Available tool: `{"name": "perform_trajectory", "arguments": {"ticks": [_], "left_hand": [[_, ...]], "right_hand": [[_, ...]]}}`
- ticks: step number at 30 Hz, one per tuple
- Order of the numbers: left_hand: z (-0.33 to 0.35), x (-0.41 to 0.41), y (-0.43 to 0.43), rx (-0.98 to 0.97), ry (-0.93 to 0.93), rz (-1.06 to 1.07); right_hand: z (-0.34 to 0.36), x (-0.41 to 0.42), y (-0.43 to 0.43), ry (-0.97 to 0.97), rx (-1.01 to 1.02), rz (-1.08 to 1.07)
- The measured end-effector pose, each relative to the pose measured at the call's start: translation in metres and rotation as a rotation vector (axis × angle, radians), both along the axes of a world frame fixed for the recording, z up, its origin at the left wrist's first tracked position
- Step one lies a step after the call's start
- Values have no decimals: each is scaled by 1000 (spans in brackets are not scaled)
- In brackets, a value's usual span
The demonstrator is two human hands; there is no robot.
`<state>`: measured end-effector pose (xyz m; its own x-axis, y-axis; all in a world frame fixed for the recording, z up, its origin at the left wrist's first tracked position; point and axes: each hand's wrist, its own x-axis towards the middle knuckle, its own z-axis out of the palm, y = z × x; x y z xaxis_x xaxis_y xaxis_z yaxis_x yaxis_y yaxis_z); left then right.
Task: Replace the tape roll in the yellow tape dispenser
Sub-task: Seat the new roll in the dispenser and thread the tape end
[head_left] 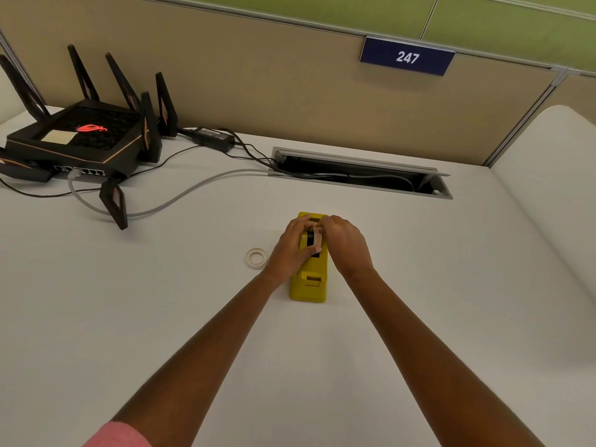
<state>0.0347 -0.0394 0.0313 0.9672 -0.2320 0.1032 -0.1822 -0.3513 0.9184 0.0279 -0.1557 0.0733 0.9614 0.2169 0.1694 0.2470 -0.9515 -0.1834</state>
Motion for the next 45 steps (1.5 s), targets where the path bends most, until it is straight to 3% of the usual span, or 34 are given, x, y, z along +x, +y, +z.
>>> {"name": "perform_trajectory", "arguments": {"ticks": [21, 37, 45], "left_hand": [[16, 12, 5, 31, 105, -74], [12, 7, 3, 1, 82, -44], [13, 13, 8, 77, 75, -108]], "right_hand": [[2, 7, 4, 25, 44, -51], [8, 9, 5, 58, 39, -74], [9, 6, 4, 84, 53, -49]]}}
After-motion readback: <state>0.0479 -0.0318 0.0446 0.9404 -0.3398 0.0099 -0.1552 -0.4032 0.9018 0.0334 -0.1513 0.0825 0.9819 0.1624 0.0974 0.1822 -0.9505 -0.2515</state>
